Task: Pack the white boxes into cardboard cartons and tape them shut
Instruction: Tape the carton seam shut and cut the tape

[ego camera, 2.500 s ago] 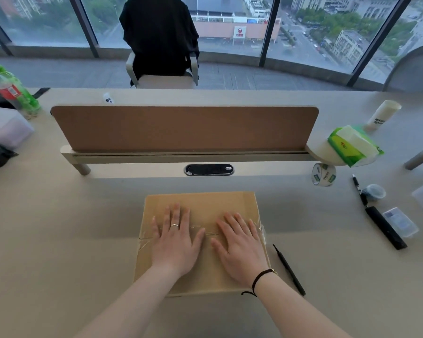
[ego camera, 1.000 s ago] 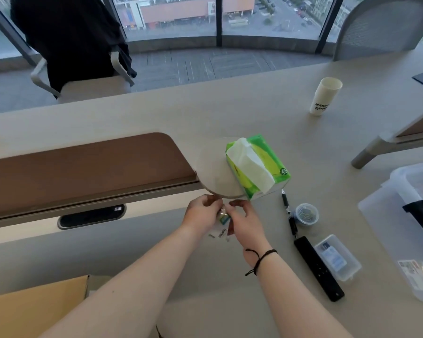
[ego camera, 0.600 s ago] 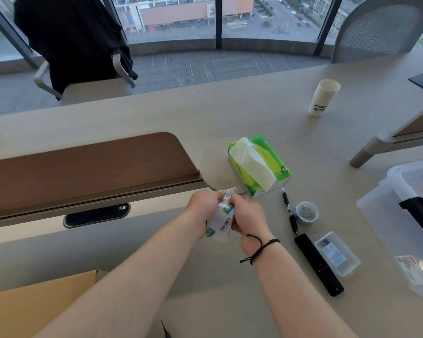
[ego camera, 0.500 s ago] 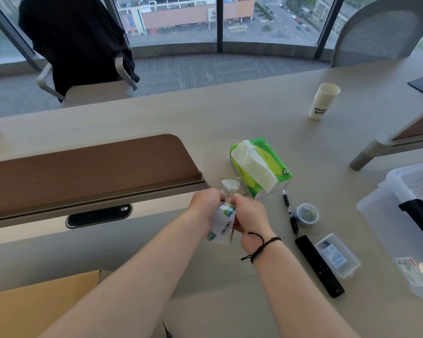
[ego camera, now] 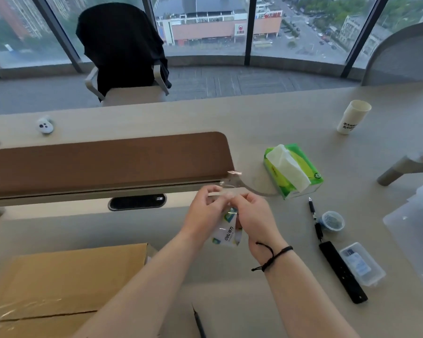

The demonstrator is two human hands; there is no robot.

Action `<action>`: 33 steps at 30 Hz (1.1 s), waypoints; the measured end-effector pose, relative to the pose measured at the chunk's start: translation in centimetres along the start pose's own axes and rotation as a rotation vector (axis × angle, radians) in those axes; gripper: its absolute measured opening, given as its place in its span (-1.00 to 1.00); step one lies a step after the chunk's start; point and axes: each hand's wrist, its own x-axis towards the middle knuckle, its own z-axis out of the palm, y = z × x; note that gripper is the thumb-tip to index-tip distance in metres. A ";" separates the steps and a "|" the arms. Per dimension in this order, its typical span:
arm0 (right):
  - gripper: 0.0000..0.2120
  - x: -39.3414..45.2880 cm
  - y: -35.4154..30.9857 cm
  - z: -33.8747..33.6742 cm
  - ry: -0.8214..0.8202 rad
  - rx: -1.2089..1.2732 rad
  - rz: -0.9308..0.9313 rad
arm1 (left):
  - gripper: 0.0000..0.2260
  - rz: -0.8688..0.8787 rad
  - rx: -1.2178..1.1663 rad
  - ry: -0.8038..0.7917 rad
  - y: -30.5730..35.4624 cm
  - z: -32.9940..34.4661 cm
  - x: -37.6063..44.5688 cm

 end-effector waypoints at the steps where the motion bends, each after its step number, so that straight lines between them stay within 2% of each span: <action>1: -0.87 -0.5 0.2 0.9 -0.032 -0.042 0.005 | -0.78 -0.022 -0.010 -0.001 -0.4 -1.3 -0.3; 4: -0.84 -2.3 0.5 3.9 -0.137 -0.172 0.021 | -0.71 -0.035 -0.025 -0.006 -0.6 -6.1 -1.7; 7: -0.90 -4.5 0.6 7.1 -0.278 -0.272 0.019 | -0.78 0.023 -0.107 -0.038 -0.5 -11.3 -3.4; 11: -0.91 -7.3 1.2 11.7 -0.436 -0.428 0.006 | -0.93 0.046 -0.305 0.003 -0.6 -17.9 -5.2; 17: -0.89 -10.5 2.4 18.4 -0.566 -0.614 -0.003 | -0.89 0.083 -0.218 0.071 -2.3 -27.0 -8.7; 20: -0.89 -12.0 3.2 21.9 -0.616 -0.726 -0.023 | -0.94 0.049 -0.258 0.119 -3.8 -31.4 -10.1; 26: -0.65 -15.3 5.2 28.8 -0.725 -0.927 0.000 | -0.94 -0.032 -0.379 0.220 -7.5 -39.1 -11.8; 30: -0.65 -16.2 6.8 32.1 -0.735 -0.967 0.028 | -0.95 -0.072 -0.437 0.255 -9.9 -42.8 -12.3; 33: -0.45 -16.5 7.6 34.0 -0.751 -0.949 0.061 | -0.95 -0.101 -0.463 0.273 -11.4 -44.8 -12.4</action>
